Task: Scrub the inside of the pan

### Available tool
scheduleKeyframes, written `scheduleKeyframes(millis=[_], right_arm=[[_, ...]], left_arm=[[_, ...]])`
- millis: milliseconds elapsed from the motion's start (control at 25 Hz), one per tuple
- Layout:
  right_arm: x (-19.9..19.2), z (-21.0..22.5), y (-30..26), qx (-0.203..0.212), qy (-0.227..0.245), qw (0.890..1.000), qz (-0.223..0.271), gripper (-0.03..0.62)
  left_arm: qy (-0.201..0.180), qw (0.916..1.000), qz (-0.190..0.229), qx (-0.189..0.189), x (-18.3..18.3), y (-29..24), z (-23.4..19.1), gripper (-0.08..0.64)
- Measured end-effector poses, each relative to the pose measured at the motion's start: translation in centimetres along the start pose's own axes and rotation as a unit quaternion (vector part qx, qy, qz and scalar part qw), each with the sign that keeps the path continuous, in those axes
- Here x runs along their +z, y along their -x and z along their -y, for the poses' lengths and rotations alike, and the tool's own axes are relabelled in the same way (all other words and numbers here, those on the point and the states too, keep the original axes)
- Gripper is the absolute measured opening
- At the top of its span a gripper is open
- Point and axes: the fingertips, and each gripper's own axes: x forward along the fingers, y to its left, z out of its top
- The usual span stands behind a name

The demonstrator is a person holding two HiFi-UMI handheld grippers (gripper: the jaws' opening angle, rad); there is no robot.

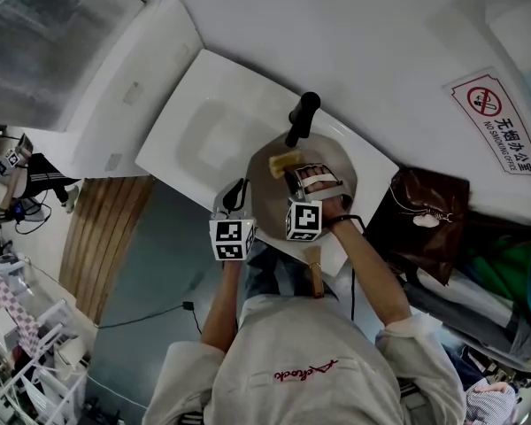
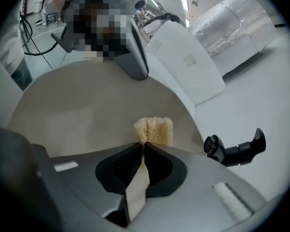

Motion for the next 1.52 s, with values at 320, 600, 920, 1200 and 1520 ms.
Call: scheduleKeyframes(millis=[320, 600, 920, 1200, 1520], right_arm=[[2.0, -1.2, -1.2, 0.015, 0.021, 1.000, -0.011, 0.026], [2.1, -1.4, -2.7, 0.024, 0.025, 0.999, -0.029, 0.026], [1.1, -1.3, -3.1, 0.024, 0.015, 0.999, -0.044, 0.026], [-1.7, -0.8, -2.9, 0.024, -0.002, 0.997, -0.068, 0.026], [-6.1, -1.0, -2.2, 0.027, -0.020, 0.994, -0.107, 0.026]], left_arm=[[0.006, 1.0000, -0.001, 0.001, 0.1, 0.0, 0.0, 0.031], [0.009, 1.0000, -0.002, 0.000, 0.0, 0.0, 0.0, 0.029], [0.010, 0.9999, -0.001, 0.001, 0.0, 0.1, -0.1, 0.029], [0.007, 1.0000, -0.002, 0.003, 0.0, 0.1, -0.1, 0.029], [0.007, 1.0000, -0.003, 0.005, -0.1, 0.0, -0.1, 0.029]])
